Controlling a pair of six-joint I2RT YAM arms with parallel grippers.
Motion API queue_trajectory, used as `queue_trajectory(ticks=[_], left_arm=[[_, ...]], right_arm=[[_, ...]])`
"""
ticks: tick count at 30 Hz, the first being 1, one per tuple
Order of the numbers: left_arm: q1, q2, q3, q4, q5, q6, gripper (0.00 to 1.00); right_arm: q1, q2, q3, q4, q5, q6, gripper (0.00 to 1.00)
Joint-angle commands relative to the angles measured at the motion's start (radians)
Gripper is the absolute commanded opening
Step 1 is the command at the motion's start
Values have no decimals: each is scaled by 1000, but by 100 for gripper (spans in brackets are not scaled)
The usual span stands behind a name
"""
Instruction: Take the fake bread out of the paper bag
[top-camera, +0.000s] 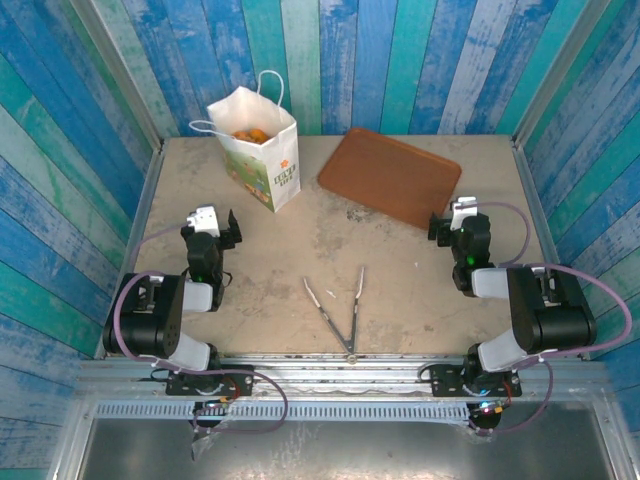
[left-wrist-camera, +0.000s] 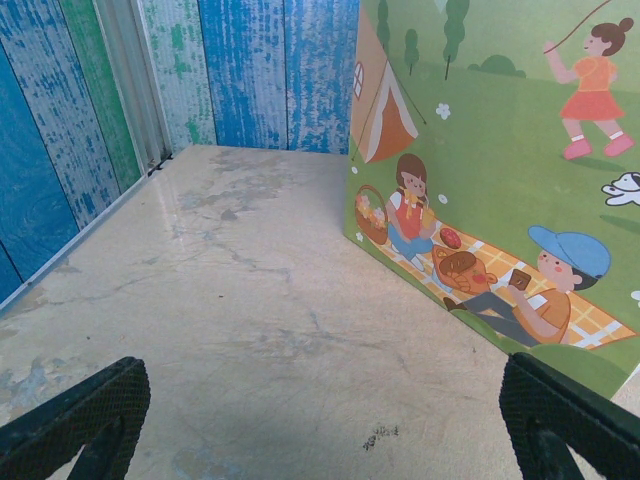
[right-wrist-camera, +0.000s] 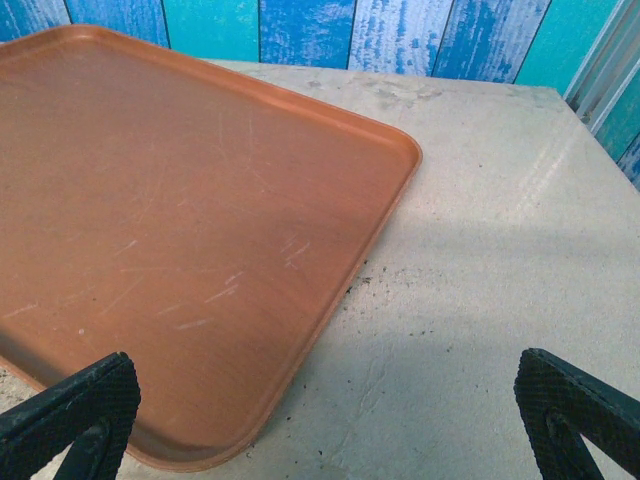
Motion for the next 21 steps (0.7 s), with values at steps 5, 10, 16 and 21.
queue_trajectory(ticks=[5,10,16,21], left_arm=[[3,18,15,-5,4,16,94],[3,19,12,0,9,22,94],[0,-2,-36,71,44,39,94],[-4,-35,-123,201,62,54,94]], right_arm=[[-2,3,9,-5,9,0,100],[0,1,5,-1,11,-5,100],[16,-9,-4,8,-13,-35,100],[33,-34,-55,76,-19,-59,100]])
